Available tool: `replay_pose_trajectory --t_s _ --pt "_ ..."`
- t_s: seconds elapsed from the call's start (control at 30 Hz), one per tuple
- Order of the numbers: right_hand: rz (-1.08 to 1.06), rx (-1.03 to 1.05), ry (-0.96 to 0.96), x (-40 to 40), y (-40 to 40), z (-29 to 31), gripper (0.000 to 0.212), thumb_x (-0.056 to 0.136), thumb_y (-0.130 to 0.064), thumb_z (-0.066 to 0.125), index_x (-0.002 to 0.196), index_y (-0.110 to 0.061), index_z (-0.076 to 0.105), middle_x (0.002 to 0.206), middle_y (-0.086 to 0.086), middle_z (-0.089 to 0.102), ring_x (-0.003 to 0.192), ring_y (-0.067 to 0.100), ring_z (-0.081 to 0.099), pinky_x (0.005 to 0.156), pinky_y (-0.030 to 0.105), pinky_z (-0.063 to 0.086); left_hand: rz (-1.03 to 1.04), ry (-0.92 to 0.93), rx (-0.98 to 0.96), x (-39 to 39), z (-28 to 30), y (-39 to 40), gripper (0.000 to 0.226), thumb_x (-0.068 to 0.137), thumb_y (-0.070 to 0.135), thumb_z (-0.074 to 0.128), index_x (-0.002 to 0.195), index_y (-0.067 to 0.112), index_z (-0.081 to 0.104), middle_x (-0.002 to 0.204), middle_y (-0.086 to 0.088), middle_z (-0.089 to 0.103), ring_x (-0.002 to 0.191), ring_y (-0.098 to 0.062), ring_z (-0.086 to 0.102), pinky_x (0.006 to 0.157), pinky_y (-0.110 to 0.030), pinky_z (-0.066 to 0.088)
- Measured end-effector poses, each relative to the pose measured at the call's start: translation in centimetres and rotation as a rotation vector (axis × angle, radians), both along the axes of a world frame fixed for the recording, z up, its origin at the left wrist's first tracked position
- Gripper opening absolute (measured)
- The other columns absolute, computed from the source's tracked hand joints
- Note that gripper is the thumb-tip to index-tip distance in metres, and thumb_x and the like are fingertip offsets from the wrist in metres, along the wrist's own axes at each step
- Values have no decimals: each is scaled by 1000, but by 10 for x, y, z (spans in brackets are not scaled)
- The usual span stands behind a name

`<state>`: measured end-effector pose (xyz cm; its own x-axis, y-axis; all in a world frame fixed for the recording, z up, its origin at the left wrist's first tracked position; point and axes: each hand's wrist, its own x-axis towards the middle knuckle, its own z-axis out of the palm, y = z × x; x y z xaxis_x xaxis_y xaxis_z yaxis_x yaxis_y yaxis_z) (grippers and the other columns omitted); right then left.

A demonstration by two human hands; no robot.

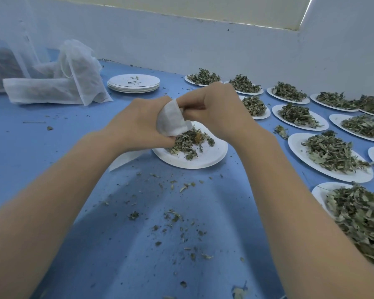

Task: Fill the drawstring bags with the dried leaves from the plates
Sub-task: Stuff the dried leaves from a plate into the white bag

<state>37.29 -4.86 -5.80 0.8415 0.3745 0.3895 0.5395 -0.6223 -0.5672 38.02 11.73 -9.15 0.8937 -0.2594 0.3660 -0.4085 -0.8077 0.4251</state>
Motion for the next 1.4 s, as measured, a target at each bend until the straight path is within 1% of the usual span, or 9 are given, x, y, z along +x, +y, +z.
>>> replay_pose_trajectory --t_s 0.17,0.37,0.57,0.63,0.7,0.83,1.1,1.23,1.4 --pt "23 132 60 -4 -1 -2 32 77 4 66 92 -22 77 85 -9 74 83 2 67 80 24 53 -36 1 1 -1 5 -1 37 64 21 76 71 31 40 69 7 55 65 -10 48 57 -32 41" --pt "-36 -99 177 -1 20 -4 22 73 8 55 69 -13 58 76 8 59 64 14 48 52 20 34 -59 -4 -120 -3 6 -15 30 57 22 72 76 29 49 67 13 56 64 12 49 54 -8 34" --pt "169 -147 262 -9 2 4 23 82 2 53 76 -17 63 71 -4 59 57 7 50 50 15 40 -50 5 -81 -2 4 -12 38 58 27 73 87 36 50 76 13 60 72 1 53 60 -19 42" --pt "241 -36 322 -12 -9 9 27 85 -2 56 92 -24 70 88 -5 72 78 17 67 71 32 57 -30 5 -73 -1 5 -7 41 59 29 73 94 34 52 81 11 61 77 -4 55 64 -28 47" --pt "252 118 321 -10 -11 8 27 84 -6 64 102 -24 72 98 -4 73 95 15 68 88 37 54 -29 -23 -87 0 5 -3 37 60 28 75 85 38 49 75 13 57 73 -1 54 61 -26 45" --pt "134 205 197 -7 0 0 26 78 -9 70 102 -18 73 93 -3 74 88 12 69 83 35 56 -47 -57 -122 1 4 0 42 59 26 78 73 39 41 66 17 51 65 9 49 51 -10 33" --pt "69 322 195 4 -8 -8 25 80 -9 66 99 -23 73 89 0 73 82 17 70 76 33 58 34 6 -72 4 7 27 44 58 20 76 90 35 49 77 19 53 71 9 49 57 -19 38" --pt "-217 -85 88 15 -2 -28 22 88 -14 53 100 -27 65 95 -6 66 81 12 61 72 23 49 89 0 -31 7 4 35 43 60 21 72 97 27 51 77 18 51 72 4 47 58 -18 36" --pt "-99 -432 200 16 13 -43 44 87 -44 56 130 -36 50 127 -3 48 121 20 37 95 32 31 114 -57 -8 9 5 39 40 62 21 73 96 16 54 83 5 53 77 -15 47 60 -27 34"
